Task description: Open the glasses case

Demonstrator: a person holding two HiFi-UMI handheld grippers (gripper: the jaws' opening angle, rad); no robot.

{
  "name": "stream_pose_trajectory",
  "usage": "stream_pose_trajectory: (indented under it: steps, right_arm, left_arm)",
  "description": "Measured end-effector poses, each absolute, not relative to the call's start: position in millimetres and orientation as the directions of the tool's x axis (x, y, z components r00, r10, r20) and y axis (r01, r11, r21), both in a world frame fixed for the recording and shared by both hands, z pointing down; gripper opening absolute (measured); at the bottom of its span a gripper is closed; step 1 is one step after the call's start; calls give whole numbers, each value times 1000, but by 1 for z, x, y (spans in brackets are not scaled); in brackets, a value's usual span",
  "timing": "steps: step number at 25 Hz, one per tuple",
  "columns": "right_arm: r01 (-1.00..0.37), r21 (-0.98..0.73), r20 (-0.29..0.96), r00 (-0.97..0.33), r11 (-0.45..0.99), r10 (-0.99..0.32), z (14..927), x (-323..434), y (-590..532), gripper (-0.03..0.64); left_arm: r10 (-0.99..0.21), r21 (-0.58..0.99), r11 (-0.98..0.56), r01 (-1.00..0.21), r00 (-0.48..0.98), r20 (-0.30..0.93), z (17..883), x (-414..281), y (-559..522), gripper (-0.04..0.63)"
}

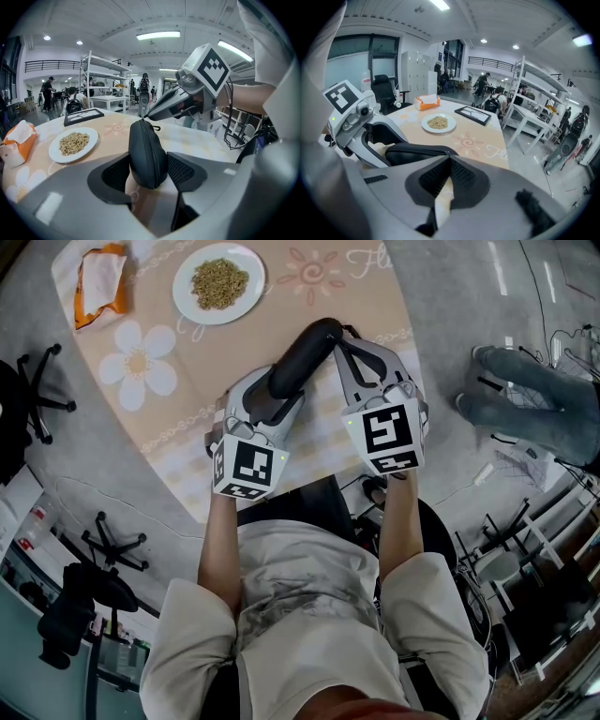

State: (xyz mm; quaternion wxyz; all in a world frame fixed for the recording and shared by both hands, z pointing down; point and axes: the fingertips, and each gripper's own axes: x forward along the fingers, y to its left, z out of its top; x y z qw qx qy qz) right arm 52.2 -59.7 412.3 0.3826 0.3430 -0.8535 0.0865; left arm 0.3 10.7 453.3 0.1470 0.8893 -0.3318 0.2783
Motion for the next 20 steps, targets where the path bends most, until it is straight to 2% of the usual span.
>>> stream_pose_trajectory:
  steps: [20]
  right_arm:
    - [-678,113,750,-422,727,-510,432,65,-72,15]
  left_arm:
    - [-510,84,-729,-680,620,597,456,-4,18,258]
